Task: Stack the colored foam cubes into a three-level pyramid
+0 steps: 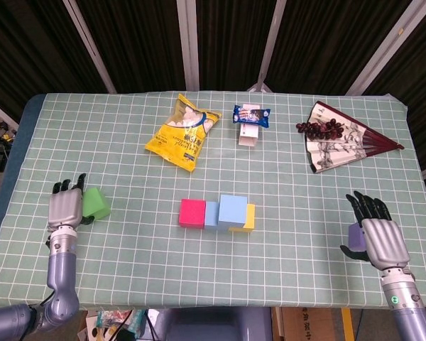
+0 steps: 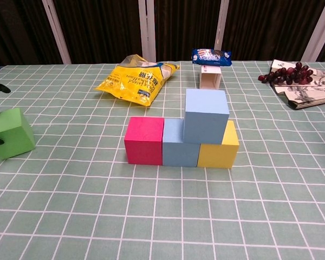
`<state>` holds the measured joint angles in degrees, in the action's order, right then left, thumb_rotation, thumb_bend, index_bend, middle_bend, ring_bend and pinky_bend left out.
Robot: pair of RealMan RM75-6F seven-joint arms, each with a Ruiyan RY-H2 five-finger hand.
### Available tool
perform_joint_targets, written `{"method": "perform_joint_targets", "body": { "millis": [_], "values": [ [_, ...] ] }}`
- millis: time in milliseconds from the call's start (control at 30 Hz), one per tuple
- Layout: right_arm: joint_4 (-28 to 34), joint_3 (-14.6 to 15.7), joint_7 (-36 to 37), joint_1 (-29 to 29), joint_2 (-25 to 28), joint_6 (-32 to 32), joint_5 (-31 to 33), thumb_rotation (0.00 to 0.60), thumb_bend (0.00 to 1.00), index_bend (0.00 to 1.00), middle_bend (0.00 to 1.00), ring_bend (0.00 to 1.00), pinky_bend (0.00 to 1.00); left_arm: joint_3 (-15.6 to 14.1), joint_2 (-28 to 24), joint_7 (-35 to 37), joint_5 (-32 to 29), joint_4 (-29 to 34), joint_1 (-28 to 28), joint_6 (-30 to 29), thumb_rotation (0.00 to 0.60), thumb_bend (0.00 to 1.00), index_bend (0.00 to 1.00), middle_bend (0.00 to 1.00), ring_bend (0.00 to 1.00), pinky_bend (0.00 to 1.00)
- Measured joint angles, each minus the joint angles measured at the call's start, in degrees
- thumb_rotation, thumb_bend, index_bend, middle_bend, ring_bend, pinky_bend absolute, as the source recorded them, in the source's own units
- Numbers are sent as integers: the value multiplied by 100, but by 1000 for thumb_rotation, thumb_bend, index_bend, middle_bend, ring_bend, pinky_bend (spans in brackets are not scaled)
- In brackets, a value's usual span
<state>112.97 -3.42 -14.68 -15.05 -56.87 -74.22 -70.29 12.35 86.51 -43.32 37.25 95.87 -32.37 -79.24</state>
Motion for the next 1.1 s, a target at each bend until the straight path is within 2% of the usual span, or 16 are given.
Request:
{"method": "perform_joint_targets", "body": {
  "millis": [200,400,700,1100],
  "values": [
    [-23,-28,-6,8,-1,14,4,600,195,0,0,0,0,-65,-386,136,753,550,-80,157,600,305,47,387,105,101],
    [-30,-46,-14,12,-16,33,1,600,195,0,0,0,0,36,-1104,92,915,1325,-411,795,600,301,47,386,105,101],
    [-46,-88,18,24,-14,41,15,600,195,0,0,0,0,381,-1555,-62,407,1845,-1197,1668,600,298,47,388,104,101],
    [-81,-144,138,33,6,88,67,600,195,0,0,0,0,544,-1263,-557,-547,1851,-2223,1811,600,337,47,387,105,101]
  ]
}}
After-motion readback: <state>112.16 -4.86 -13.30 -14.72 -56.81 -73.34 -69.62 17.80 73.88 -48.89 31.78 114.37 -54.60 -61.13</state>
